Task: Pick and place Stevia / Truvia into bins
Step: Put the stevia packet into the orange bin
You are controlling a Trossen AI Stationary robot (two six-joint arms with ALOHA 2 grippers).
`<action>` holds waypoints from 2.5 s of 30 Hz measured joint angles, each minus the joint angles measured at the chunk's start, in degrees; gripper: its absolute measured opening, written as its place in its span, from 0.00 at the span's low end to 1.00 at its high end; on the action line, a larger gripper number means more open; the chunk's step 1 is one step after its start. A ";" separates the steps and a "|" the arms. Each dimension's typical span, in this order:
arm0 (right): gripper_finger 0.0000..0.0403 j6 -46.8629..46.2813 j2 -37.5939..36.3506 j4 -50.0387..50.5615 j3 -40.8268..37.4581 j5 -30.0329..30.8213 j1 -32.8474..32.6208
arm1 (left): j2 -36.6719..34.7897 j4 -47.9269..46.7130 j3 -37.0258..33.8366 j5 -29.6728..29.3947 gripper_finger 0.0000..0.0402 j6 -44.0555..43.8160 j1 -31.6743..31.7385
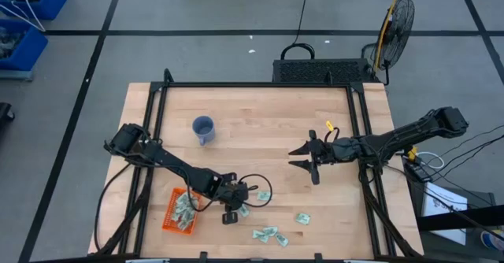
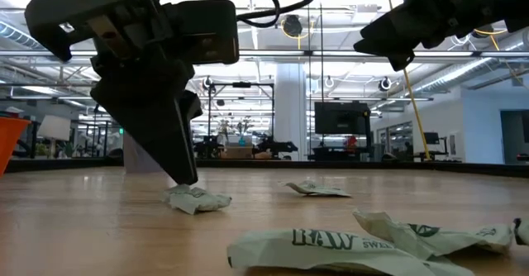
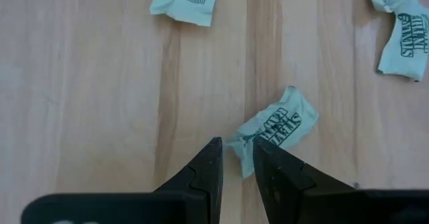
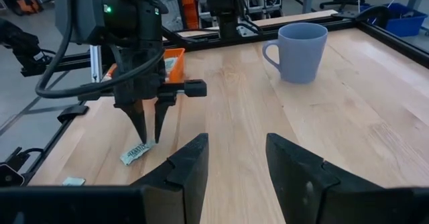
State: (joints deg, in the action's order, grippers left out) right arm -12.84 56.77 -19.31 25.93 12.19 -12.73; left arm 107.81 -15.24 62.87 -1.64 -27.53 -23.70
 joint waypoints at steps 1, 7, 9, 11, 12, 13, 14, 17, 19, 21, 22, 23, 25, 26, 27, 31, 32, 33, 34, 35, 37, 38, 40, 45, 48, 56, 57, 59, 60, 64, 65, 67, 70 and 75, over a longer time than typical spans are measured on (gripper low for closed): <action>0.35 -0.02 0.00 -0.15 0.00 0.00 0.00 | 0.00 0.08 0.00 -0.31 0.22 0.36 0.00; 0.35 0.00 0.00 -0.19 0.00 0.00 0.00 | 0.00 -2.16 0.00 -1.12 0.22 1.16 0.00; 0.35 0.00 0.00 -0.19 0.00 0.00 0.00 | 0.00 -3.58 -0.01 -0.97 0.22 1.71 0.00; 0.35 0.00 0.00 -0.19 0.02 0.00 0.00 | 0.00 -3.39 -0.02 -0.95 0.22 1.69 0.00; 0.35 0.00 0.00 -0.19 0.02 0.00 0.00 | 0.00 -3.09 -0.02 -0.83 0.22 1.54 0.00; 0.35 0.00 0.00 -0.19 0.02 0.00 0.00 | 0.00 -2.86 -0.02 -0.38 0.22 1.52 0.00; 0.35 0.00 0.00 -0.19 0.02 0.00 0.00 | 0.07 -2.67 -0.02 0.17 0.22 1.51 0.00; 0.35 0.00 0.02 -0.19 0.04 0.00 0.00 | 0.70 -2.02 -0.02 0.50 0.22 1.58 -0.02; 0.35 0.00 0.00 -0.21 0.04 0.00 0.00 | 1.27 -1.74 0.02 0.59 0.22 1.74 0.00; 0.35 0.00 0.02 -0.26 0.04 0.00 0.00 | 1.87 -1.74 0.14 0.23 0.22 2.31 -0.01; 0.35 0.00 0.02 -0.46 0.04 0.00 0.00 | 2.25 -1.89 0.22 0.11 0.22 2.91 -0.03; 0.35 0.00 0.02 -0.66 0.04 0.00 0.00 | 2.84 -1.99 0.22 0.08 0.22 3.70 -0.04; 0.35 0.00 0.02 -0.65 0.04 0.00 0.00 | 3.21 -2.68 0.26 -0.01 0.20 5.68 -0.04; 0.35 0.00 0.02 -0.67 0.04 0.00 0.00 | 3.26 -2.99 0.26 -0.16 0.18 6.54 -0.04; 0.35 0.00 0.02 -0.68 0.04 0.00 0.00 | 3.28 -3.15 0.24 -0.18 0.15 7.16 -0.04; 0.35 0.02 0.02 -0.85 0.04 0.00 0.00 | 2.45 -4.18 0.20 -0.40 0.02 7.78 -0.04; 0.35 0.01 0.02 -0.85 0.04 0.00 0.00 | 2.20 -4.31 0.19 -0.60 0.02 7.23 -0.04; 0.35 0.02 0.02 -0.87 0.04 0.00 0.00 | 1.51 -4.70 0.15 -0.91 0.02 6.47 -0.06; 0.35 0.01 0.02 -0.86 0.04 0.00 -0.01 | 0.86 -5.41 0.06 -1.19 0.02 6.00 -0.07; 0.35 0.01 0.02 -0.87 0.04 0.00 0.00 | 0.01 -7.00 -0.05 -1.43 0.01 5.86 -0.04; 0.35 0.00 0.02 -0.91 0.04 0.00 0.00 | -2.80 -12.55 -0.34 -2.14 0.01 5.16 -0.16; 0.35 0.00 0.02 -0.91 0.04 0.00 0.00 | -4.77 -15.14 -0.42 -3.40 0.01 4.06 -0.59; 0.35 0.00 0.02 -0.89 0.04 0.00 0.00 | -9.13 -21.35 -0.03 -5.80 0.01 0.23 -1.92; 0.35 0.00 0.02 -0.83 0.04 -0.02 0.00 | -18.94 -38.96 -0.22 -8.40 0.01 -16.37 -8.21; 0.35 0.00 0.02 -0.64 0.04 -0.02 0.00 | -23.08 -45.26 0.00 -6.96 0.01 -33.94 -14.47; 0.35 0.00 0.04 -0.54 0.04 -0.02 -0.02 | -21.11 -45.45 -0.10 -2.50 0.01 -62.57 -28.31; 0.35 0.01 0.04 -0.56 0.04 -0.02 -0.02 | -20.54 -44.41 -0.10 -1.86 0.01 -63.58 -29.07; 0.35 0.00 0.04 -0.54 0.04 -0.02 -0.02 | -19.39 -43.90 -0.04 -0.54 0.02 -65.01 -30.00; 0.35 0.02 0.04 -0.54 0.04 -0.02 -0.01 | -18.55 -44.56 -0.04 -0.34 0.03 -65.75 -30.09; 0.35 0.20 0.04 -0.56 0.04 -0.02 0.00 | -16.68 -45.01 -0.09 -0.12 0.06 -67.05 -29.81; 0.35 0.44 0.04 -0.58 0.04 -0.02 0.00 | -16.29 -44.99 -0.04 -0.12 0.07 -67.11 -29.59; 0.35 0.68 0.04 -0.61 0.04 -0.02 0.00 | -15.64 -45.01 -0.07 -0.07 0.09 -67.66 -28.91; 0.35 1.43 0.04 -1.22 0.04 -0.02 0.00 | -15.51 -44.99 -0.07 -0.35 0.14 -67.46 -27.95; 0.35 1.99 0.04 -2.80 0.04 -0.01 0.00 | -15.51 -45.01 -0.07 -0.94 0.23 -66.47 -26.68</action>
State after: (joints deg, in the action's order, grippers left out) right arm -10.85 56.82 -22.12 25.98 12.17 -12.73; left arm 92.30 -60.25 62.81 -2.58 -94.01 -50.39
